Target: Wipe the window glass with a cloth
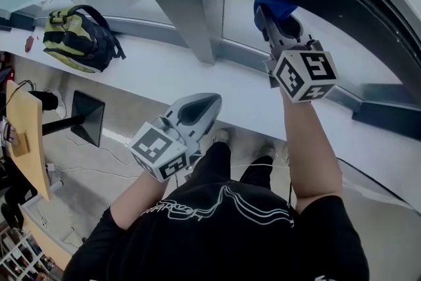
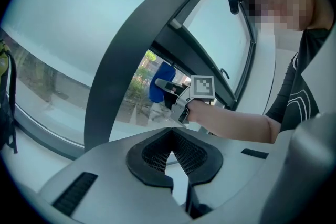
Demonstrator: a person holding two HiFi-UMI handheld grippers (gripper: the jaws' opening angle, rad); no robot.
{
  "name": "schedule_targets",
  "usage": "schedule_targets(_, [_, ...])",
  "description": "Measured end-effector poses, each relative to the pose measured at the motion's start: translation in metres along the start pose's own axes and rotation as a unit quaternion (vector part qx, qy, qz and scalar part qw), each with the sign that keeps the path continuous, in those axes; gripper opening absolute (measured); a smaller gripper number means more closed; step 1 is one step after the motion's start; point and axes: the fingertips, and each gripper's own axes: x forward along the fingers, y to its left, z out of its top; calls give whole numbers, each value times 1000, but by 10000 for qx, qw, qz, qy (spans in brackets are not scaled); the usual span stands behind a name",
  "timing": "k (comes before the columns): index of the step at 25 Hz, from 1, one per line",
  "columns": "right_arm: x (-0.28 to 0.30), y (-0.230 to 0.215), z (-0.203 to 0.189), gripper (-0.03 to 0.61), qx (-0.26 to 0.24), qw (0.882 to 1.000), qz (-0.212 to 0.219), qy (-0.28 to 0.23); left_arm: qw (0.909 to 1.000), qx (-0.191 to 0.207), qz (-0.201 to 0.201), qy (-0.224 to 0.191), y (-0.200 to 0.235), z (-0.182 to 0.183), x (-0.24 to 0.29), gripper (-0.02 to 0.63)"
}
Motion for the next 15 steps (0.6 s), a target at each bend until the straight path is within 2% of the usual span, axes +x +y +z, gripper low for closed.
schedule_targets(9, [-66,-60,-3,93,-61,9997,-236,-38,9999,6,-116,68,-62,-19,46,5])
schedule_targets(15, [-119,-111,-5,93,-114,9986,-521,-3,9993,-27,-332,138,-109,-35,85,5])
